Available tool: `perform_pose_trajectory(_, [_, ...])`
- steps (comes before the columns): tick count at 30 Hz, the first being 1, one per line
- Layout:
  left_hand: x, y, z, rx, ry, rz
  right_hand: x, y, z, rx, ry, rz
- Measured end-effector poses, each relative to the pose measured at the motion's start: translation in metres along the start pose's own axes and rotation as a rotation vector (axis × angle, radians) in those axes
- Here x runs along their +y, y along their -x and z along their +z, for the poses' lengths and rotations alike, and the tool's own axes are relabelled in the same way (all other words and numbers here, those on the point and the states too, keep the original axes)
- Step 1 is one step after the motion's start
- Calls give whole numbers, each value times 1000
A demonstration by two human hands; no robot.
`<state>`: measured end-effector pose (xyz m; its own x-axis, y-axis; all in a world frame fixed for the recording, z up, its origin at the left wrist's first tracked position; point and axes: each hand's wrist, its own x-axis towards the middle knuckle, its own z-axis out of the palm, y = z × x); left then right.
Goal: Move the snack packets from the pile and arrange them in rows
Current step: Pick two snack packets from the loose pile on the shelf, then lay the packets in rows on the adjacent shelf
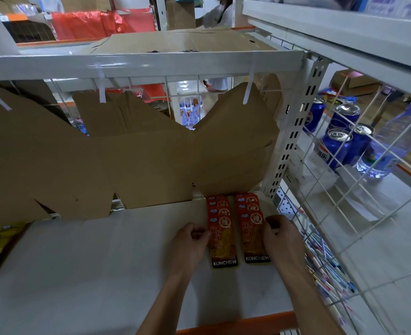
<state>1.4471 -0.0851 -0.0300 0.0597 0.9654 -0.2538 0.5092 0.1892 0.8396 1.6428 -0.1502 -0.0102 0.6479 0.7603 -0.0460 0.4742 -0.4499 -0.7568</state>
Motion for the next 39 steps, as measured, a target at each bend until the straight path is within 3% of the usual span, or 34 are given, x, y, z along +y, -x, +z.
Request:
perform_pose_trajectory(4, [7, 14, -12, 59, -155, 89, -15, 17, 2, -42, 392, -274])
perform_pose_trajectory(8, [2, 24, -25, 81, -551, 166, -32, 40, 7, -263, 522, -416])
perform_pose_trajectory(13, [-14, 49, -44, 113, -736, 106, -48, 64, 11, -491, 607, -519])
perform_pose_trajectory(28, [-71, 142, -147, 336, -707, -201, -111, 146, 73, -772, 673, -835])
perform_pose_trajectory(39, [-159, 221, -275, 506, -715, -339, -179, 278, 160, -771, 591, -1126])
